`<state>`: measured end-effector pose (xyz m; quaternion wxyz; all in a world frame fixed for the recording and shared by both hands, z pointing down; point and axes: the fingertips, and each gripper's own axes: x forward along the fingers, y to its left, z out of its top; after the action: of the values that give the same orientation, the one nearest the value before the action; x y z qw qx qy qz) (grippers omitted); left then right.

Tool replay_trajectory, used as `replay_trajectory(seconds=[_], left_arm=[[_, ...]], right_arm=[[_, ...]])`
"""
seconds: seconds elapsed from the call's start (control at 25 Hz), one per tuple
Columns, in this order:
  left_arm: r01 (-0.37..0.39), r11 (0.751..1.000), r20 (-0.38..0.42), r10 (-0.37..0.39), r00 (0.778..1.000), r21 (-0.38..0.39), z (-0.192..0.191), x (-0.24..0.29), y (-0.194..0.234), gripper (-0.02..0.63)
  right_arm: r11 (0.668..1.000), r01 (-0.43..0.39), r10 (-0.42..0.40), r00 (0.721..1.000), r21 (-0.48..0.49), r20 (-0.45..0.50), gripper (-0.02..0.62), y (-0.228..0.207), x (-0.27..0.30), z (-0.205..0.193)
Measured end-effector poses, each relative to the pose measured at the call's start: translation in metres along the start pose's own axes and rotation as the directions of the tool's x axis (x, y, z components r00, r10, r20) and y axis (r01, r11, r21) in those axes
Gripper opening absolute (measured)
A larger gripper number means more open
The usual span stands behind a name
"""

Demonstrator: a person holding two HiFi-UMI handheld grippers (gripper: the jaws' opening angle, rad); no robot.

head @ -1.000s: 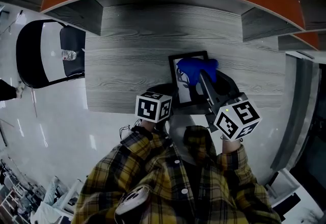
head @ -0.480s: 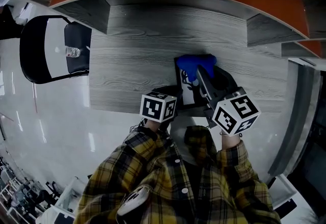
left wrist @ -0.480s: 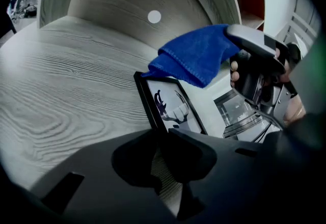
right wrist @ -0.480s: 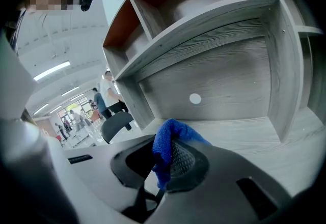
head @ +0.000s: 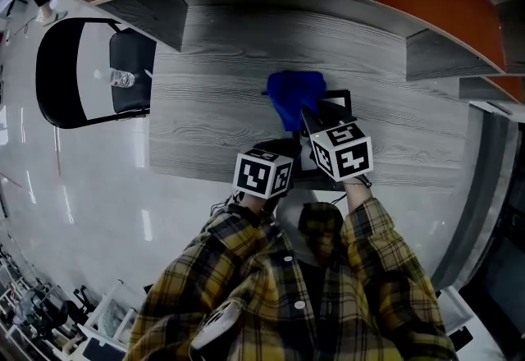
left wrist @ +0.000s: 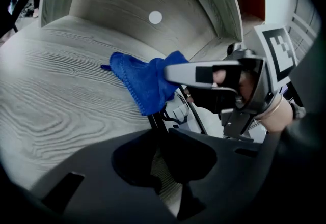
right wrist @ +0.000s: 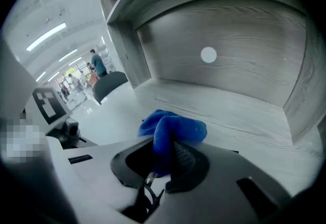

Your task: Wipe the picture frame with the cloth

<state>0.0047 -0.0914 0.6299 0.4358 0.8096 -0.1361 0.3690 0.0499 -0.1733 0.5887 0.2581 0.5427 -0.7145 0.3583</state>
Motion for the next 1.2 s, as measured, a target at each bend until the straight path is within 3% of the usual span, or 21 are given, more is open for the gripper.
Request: replay_trajectory(seconds=[0.12,0.24,0.36,0.56,1.0,1.2], left_arm=[[0.002,1.0,0.003,-0.002,1.0,0.013,0.001,-0.001,-0.001,0.078],[0.002,1.0,0.001,-0.002,1.0,0.008,-0.001,0.001,0.002,0.078],[0.0,1.0,0.006,0.0,1.0,-0.01,-0.002,0.001,0.004,0.078],[0.014,0.999,0.013,-0.014,1.0,-0.047,-0.002,0.0,0.004,0.078],[0.011,0.999,0.007,-0.01,1.0,-0.04,-0.002,0.001,0.003,0.078],[0.008,0.999,0.005,-0.008,1.0,-0.035,-0.001,0.001,0.003,0.08]], right_arm=[[0.994,0.051,-0.055,0.997,-0.098,-0.047,0.041,-0.004,0.012,-0.011],[0.966,0.098,-0.119,0.99,-0.239,-0.077,0.041,-0.005,0.017,-0.015],[0.943,0.132,-0.166,0.982,-0.307,-0.088,0.041,-0.009,0.016,-0.02],[0.935,0.172,-0.214,0.971,-0.311,-0.106,0.041,-0.027,0.008,-0.03],[0.934,0.272,-0.304,0.945,-0.23,-0.116,0.041,-0.081,-0.024,-0.049],[0.931,0.293,-0.322,0.94,-0.218,-0.113,0.041,-0.086,-0.032,-0.053]])
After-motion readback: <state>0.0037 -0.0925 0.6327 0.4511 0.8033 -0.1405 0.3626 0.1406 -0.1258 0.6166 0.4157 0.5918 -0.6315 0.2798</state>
